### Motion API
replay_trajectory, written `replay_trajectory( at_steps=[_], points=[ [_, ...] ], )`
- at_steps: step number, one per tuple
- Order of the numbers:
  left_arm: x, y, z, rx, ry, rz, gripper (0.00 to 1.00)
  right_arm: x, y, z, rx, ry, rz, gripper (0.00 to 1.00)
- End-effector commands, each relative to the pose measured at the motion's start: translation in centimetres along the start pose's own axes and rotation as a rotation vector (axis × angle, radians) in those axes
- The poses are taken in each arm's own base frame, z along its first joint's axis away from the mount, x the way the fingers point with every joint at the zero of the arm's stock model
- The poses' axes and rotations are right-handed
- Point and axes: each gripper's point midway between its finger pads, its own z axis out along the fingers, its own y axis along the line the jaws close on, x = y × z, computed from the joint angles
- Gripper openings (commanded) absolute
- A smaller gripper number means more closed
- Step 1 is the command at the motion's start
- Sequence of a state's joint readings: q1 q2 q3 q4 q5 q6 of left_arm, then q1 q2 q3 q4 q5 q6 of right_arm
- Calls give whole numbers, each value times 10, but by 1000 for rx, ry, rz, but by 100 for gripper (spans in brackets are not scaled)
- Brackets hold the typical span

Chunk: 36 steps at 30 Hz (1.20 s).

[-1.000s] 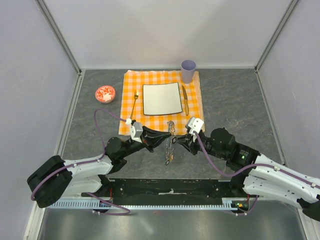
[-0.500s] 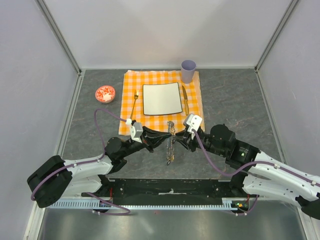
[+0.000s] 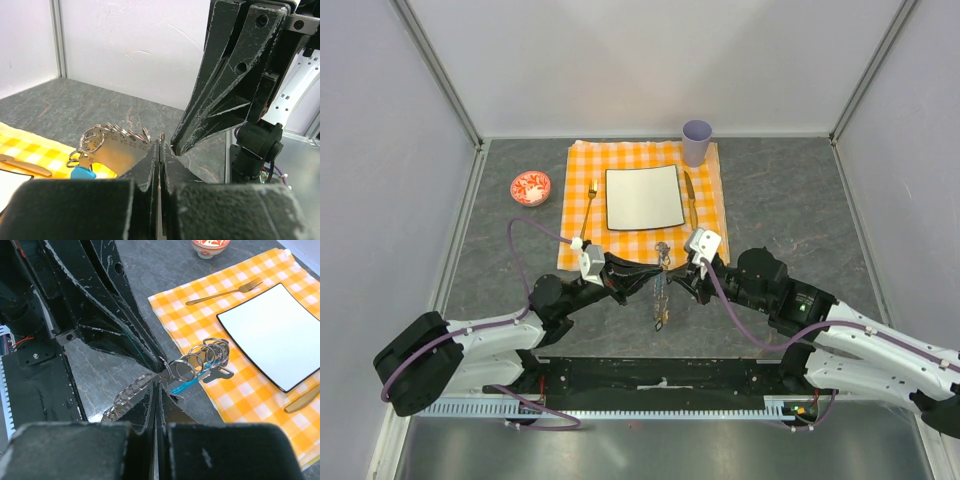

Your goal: Put the keys on the keyring

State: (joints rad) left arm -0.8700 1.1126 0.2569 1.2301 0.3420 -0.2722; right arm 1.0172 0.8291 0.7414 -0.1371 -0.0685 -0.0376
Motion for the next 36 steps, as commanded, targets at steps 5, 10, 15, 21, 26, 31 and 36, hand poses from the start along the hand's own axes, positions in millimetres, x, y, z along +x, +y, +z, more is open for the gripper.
replay_trajectory(
  at_steps=[5,10,15,21,26,31,36],
  points=[
    [-48,-10,8,28,-193,29,2,-20,29,5,-152,-113,63,0],
    [-49,-19,13,54,-218,20,2,-15,41,10,-216,-126,96,0],
    [-52,-26,13,82,-252,4,2,-17,42,14,-219,-163,112,0],
    [-51,-22,1,50,-258,43,2,-32,10,-15,-36,-150,69,24],
    [-47,-21,-3,43,-247,57,2,-25,-10,-28,62,-68,45,29],
    [-52,-24,-5,55,-266,59,2,-16,-2,-20,-43,-21,62,26],
    [-57,-23,-9,50,-288,52,2,-4,-11,-15,-126,-7,100,25]
  ],
)
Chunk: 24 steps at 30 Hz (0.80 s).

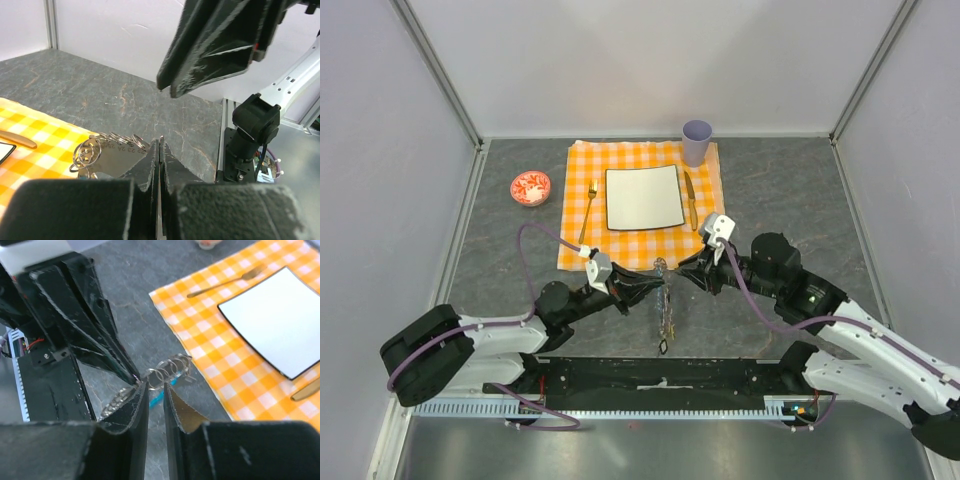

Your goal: Put the keys on the keyring

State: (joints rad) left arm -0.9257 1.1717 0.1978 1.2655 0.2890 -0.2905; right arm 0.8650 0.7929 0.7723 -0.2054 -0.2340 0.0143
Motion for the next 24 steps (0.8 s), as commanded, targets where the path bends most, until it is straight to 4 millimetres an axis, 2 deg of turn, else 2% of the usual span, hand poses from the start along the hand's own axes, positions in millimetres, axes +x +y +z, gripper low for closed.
replay_trajectory(
  at_steps=[1,4,7,18,24],
  points=[
    [-90,-21,-6,74,-358,108,2,1,12,0,-167,-17,11,25],
    [-92,-21,-7,76,-368,104,2,-1,18,0,-235,-44,4,26],
    [-92,-22,-7,85,-369,100,2,4,23,2,-302,-46,-27,26],
    [-97,-31,-9,130,-377,113,2,26,15,17,-366,-6,-24,27],
    [-100,-37,-8,161,-377,126,2,23,15,20,-392,-36,-34,27]
  ],
)
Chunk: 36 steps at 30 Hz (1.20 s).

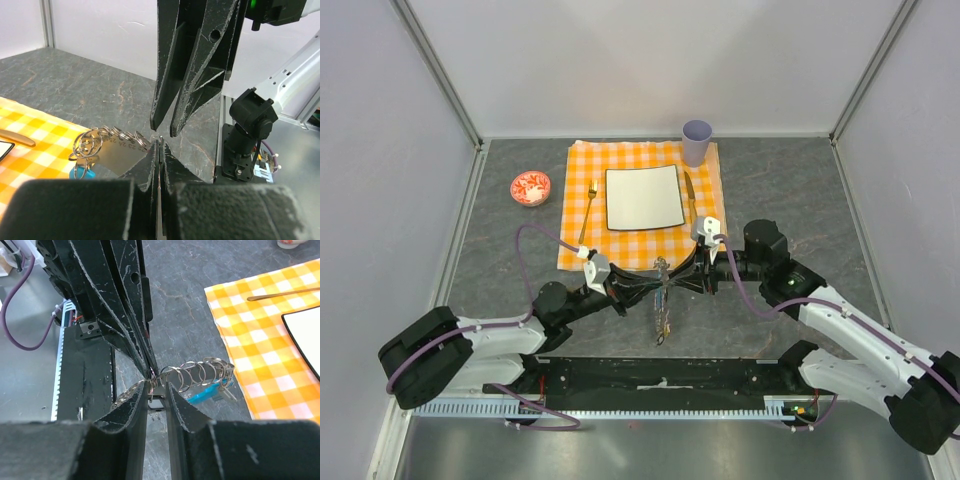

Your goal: Put the keys on the keyring

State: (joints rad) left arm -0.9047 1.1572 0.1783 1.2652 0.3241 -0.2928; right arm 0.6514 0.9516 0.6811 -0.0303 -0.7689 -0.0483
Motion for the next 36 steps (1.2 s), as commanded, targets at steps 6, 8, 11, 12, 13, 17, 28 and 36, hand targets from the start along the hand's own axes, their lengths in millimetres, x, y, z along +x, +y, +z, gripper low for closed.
replay_trajectory(
  at_steps=[6,8,11,12,13,17,28,36],
  points=[
    [-104,-38,1,161,-387,123,2,-14,13,5,-115,-61,-73,27],
    [-105,-38,1,158,-389,123,2,-12,14,5,-125,-57,-67,27],
    [-107,-37,1,154,-396,124,2,-6,13,6,-127,-46,-56,26],
    [-107,-38,1,156,-398,125,2,-5,13,6,-124,-44,-54,25],
    [-108,-38,2,158,-399,126,2,-2,11,7,-120,-38,-46,24],
    [-111,-40,0,164,-407,132,2,0,10,8,-117,-32,-44,18],
    [-112,-42,-5,164,-415,138,2,-6,12,8,-133,-50,-54,0],
    [-73,-16,-5,37,-183,180,43,-17,-19,-20,92,245,-41,0]
  ],
)
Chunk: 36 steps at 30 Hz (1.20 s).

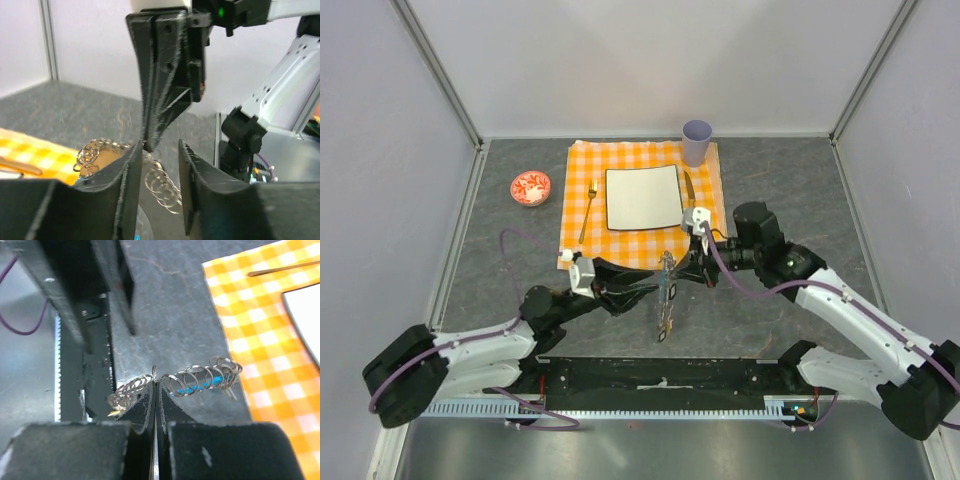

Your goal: Put the keys on the keyring

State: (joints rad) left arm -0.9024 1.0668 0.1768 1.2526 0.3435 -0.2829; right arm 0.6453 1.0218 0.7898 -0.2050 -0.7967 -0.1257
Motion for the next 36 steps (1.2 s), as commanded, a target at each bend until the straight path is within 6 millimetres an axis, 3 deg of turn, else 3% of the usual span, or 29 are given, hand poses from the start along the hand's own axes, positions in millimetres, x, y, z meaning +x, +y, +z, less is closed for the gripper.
replay_trajectory(
  at_steps=[1,3,4,5,6,7,9,15,17,19,20,22,24,26,28,30,32,33,34,36],
  points=[
    [-29,4,1,-31,5,131,45,-41,-18,-29,153,156,-101,0],
    [-41,12,0,-79,23,203,47,-27,-32,-36,248,293,-62,0],
    [-30,17,-5,-107,81,207,48,-42,-30,-36,266,306,-92,0],
    [-31,22,-8,-128,89,240,48,-30,-41,-46,366,406,-79,0],
    [-40,24,-11,-156,75,255,48,-21,-47,-41,391,483,-73,0],
    [-39,25,-13,-167,80,254,48,-30,-38,-34,388,512,-117,0],
    [-41,29,-20,-187,89,307,49,-13,-35,-31,364,644,-134,0],
    [-32,32,-30,-207,111,323,49,-34,-54,-41,576,727,-174,0],
    [-30,31,-32,-202,115,326,49,-32,-43,-36,498,754,-205,0],
    [-28,31,-33,-201,119,326,49,-43,-44,-34,531,744,-224,0],
    [-27,32,-33,-201,120,325,49,-37,-38,-36,482,787,-230,0],
    [-24,31,-34,-200,121,314,49,-46,-42,-32,518,762,-258,0],
    [-20,31,-35,-197,128,307,49,-45,-15,-17,323,735,-265,0],
    [-19,30,-36,-197,119,297,49,-58,-18,-7,332,648,-301,0],
    [-21,29,-38,-196,98,295,49,-56,-6,2,212,610,-310,0],
    [-20,26,-39,-182,93,295,49,-58,-6,7,216,606,-275,0],
    [-22,23,-39,-164,86,301,49,-57,8,14,133,569,-259,0],
    [-23,20,-39,-152,80,307,49,-56,-11,11,254,593,-249,0],
    [-24,19,-39,-144,80,316,49,-46,-15,1,290,667,-224,0],
    [-24,15,-38,-122,77,322,49,-34,-10,5,225,712,-224,0]
  ],
)
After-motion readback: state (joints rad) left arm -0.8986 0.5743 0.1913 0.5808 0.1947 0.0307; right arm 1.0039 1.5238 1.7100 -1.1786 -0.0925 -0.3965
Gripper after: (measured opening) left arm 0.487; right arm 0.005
